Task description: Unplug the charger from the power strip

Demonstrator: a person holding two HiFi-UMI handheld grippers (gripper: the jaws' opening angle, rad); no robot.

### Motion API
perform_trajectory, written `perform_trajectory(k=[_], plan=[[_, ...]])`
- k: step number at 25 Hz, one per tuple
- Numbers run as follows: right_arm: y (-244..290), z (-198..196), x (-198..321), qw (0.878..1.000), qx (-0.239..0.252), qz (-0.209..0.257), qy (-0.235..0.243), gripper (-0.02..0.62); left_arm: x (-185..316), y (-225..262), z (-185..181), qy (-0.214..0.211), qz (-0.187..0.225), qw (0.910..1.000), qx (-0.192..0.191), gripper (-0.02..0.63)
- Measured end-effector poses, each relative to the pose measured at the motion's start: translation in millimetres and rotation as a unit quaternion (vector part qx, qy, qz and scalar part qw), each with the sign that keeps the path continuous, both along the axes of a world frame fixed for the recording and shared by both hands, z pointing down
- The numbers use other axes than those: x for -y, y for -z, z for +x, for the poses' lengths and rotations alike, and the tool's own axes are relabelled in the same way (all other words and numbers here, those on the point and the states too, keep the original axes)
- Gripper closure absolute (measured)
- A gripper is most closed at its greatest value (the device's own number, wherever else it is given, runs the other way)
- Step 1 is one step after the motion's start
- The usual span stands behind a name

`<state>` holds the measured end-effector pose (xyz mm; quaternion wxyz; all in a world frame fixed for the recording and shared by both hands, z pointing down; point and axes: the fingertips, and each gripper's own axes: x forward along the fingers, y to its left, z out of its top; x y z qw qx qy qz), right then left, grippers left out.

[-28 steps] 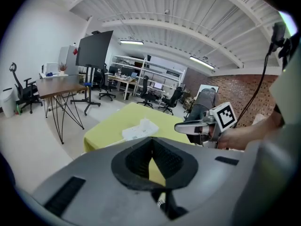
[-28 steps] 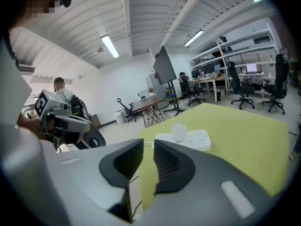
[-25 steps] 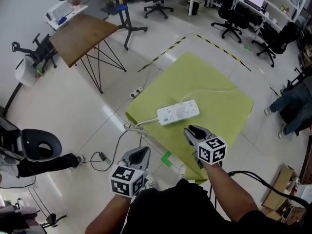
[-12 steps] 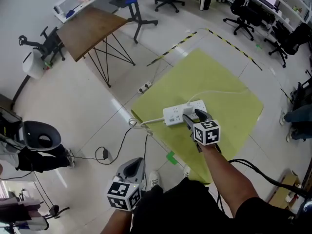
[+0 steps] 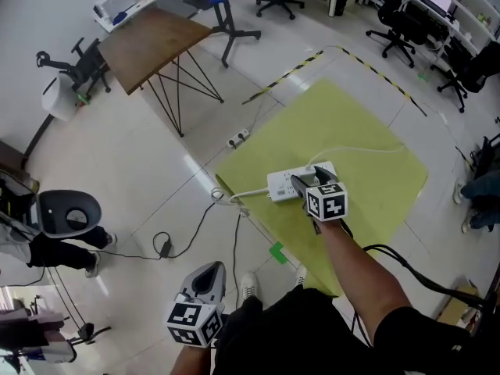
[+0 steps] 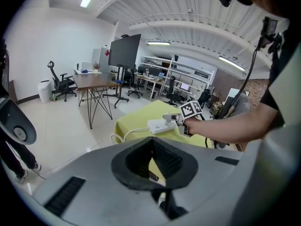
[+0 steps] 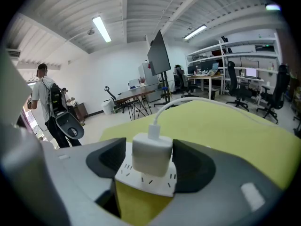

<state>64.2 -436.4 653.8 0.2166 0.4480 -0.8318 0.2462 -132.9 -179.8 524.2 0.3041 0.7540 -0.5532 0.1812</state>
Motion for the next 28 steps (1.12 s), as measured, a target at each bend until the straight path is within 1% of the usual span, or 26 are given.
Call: perform_trajectory(k=[5,8,13,17,19,21,25,28], plan=[[-12.1,-2.9,5.2,0.999,-0.032,0.0,0.002,0.288,-11.7,-0.8,-10.7,0.009,-0.003,0.9999,0.004,0.6],[-14.1,-5.8,6.2,0.999,-0.041,0.004,0.005,0.304,-17.1,-0.9,-14.8,0.014,-0.006,0.9999,0.003,0.6],[-3.3,-4.4,7.4,0.999,-0.04,0.02,0.01,0.31,-16.4,1.1,-17.6,0.01,-0.004,0.9999,0.002,0.6],[16.0,-1.5,5.7,0.999,-0.028,0.03,0.008,0.31,-13.1,-0.6,-18.3,-0.001,-0.002,1.0,-0.001,0.6],[21.4,2.3,-6.0,0.999,-0.022,0.02,0.014,0.31,-10.7,-1.6,-15.3,-0.01,0.001,1.0,-0.002,0.6],[23.2,4.9,-24.0,0.999,-0.018,0.0,0.027,0.31,-5.9,-1.2,-11.3,-0.02,0.005,0.9998,-0.005,0.6],[20.2,9.6,-71.6,0.996,-0.012,-0.044,0.07,0.31,8.5,1.0,-3.0,-0.041,0.013,0.999,-0.011,0.6],[15.2,13.4,-106.4,0.993,-0.017,-0.074,0.095,0.31,23.4,4.7,-0.5,-0.059,0.018,0.998,-0.013,0.6]])
